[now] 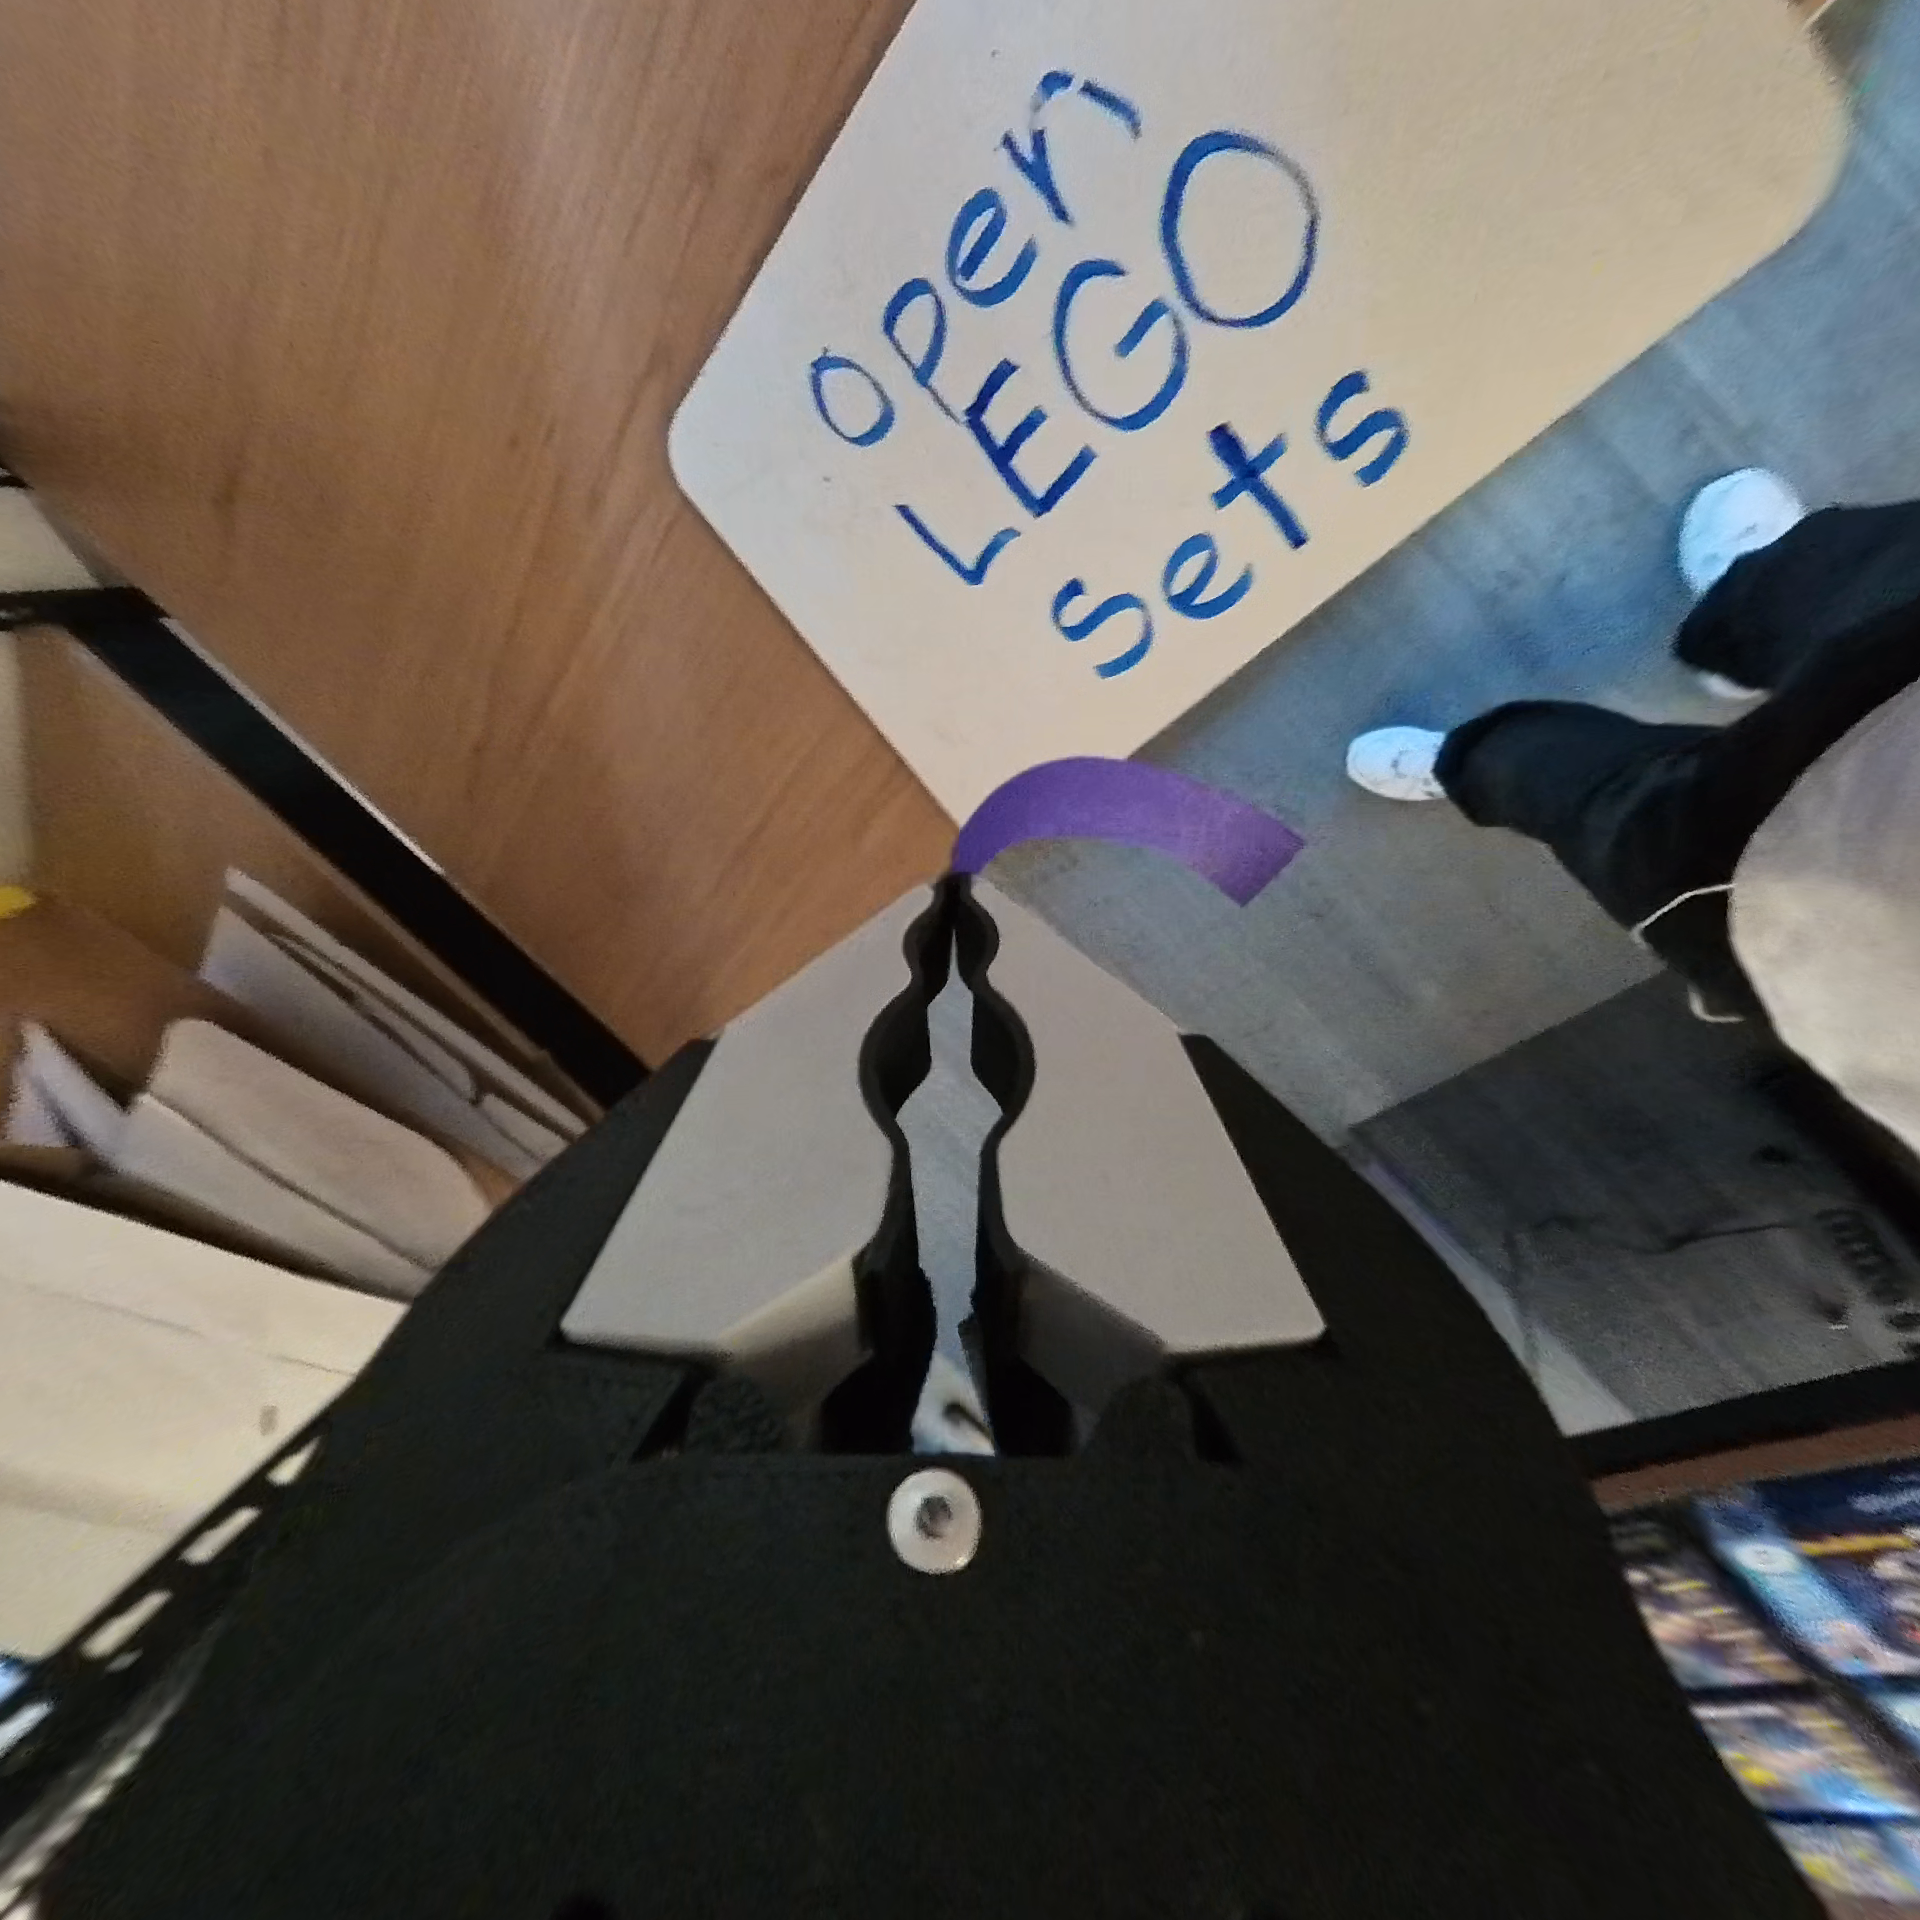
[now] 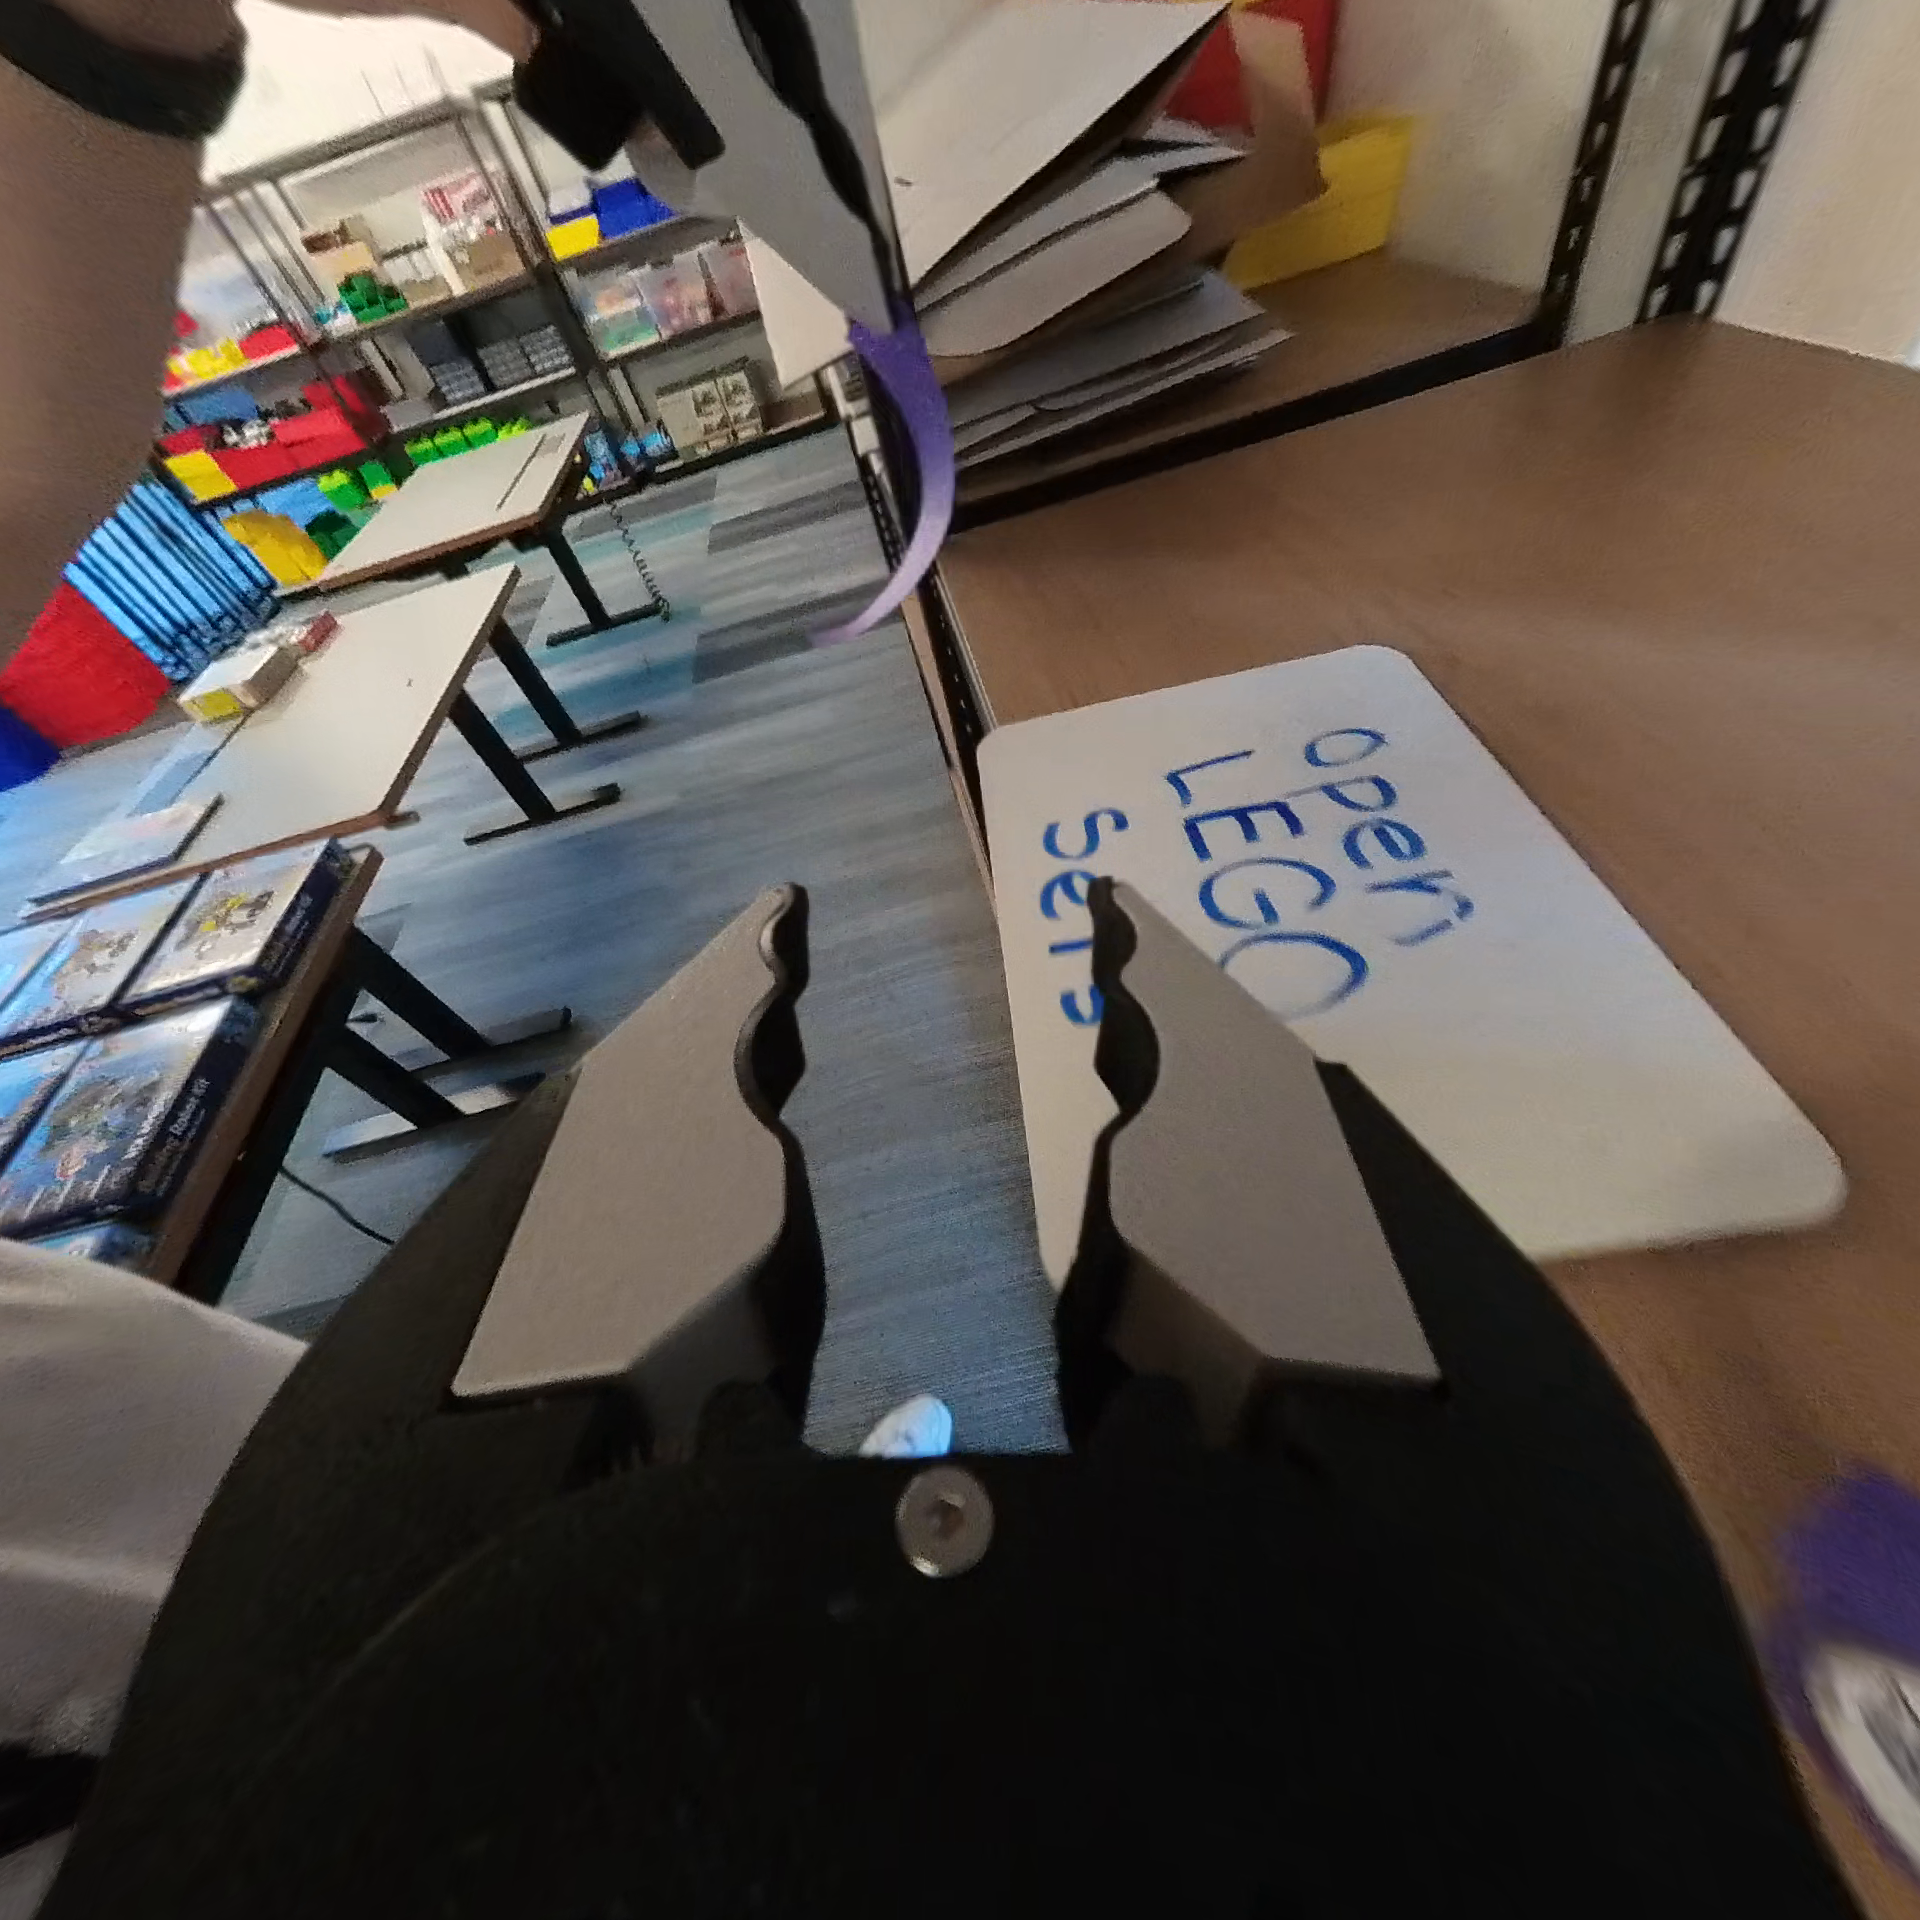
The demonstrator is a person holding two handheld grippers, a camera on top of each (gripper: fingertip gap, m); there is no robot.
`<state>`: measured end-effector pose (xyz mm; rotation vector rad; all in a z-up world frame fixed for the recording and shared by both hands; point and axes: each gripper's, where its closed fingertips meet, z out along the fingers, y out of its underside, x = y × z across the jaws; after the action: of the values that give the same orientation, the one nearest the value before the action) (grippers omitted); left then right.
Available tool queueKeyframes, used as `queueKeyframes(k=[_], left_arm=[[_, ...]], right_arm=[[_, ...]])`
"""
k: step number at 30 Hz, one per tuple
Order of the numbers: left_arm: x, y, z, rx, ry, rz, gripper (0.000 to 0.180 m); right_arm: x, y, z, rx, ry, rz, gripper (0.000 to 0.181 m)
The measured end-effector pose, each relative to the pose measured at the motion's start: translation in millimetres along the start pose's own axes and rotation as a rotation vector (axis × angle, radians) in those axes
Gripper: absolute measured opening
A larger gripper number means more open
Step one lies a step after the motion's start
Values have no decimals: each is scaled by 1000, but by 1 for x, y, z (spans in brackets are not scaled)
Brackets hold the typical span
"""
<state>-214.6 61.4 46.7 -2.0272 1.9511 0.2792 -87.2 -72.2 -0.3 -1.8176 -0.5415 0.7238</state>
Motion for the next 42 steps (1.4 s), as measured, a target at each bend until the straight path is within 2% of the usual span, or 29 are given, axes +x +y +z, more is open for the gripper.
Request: queueKeyframes(k=[5,9,14,15,19,28,30,33,36,42], left_arm=[[-46,-8,15,0,-76,193,0],[-78,-25,39,43,-73,378,0],[-102,-49,72,103,-5,516,0],[-107,-52,80,100,-2,540,0],[-125,-62,112,61,12,581,0],[-141,-83,160,27,43,652,0],[-142,-91,166,44,63,664,0],[-146,-100,175,47,74,698,0],[-141,-105,183,62,139,711,0],[-143,-111,194,52,166,753,0]], right_arm=[[11,-24,70,-38,17,-15,50],[23,-32,108,-23,74,-44,31],[39,-34,133,6,147,-18,2],[43,-32,135,-14,165,-7,1],[69,-27,140,-108,243,-10,0],[110,-28,185,-227,197,-55,6],[120,-29,195,-221,209,-72,8],[133,-32,204,-180,255,-91,0],[136,-41,204,-96,287,-184,0],[153,-33,219,-140,353,-244,0]])
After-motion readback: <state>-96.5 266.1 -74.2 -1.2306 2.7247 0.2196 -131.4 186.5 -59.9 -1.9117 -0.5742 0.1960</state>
